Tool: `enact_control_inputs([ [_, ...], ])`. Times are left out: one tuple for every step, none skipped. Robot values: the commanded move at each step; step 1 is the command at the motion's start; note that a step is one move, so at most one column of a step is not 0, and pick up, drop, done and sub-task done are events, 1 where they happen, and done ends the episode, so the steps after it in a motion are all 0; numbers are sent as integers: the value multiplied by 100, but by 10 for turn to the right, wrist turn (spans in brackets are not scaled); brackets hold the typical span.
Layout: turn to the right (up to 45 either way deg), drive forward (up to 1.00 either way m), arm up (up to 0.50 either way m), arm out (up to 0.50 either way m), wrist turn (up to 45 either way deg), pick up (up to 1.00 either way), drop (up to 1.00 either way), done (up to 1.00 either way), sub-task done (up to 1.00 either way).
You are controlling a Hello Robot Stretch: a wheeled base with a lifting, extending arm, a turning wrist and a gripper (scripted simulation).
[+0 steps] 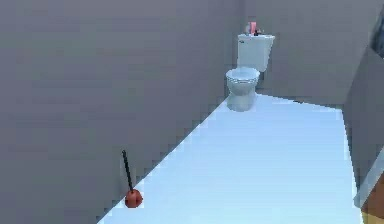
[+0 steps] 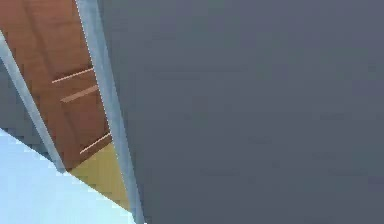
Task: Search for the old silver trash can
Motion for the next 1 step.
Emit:
enact_control_inputs([
  [-450,0,0,0,0,0,0,0,0],
])
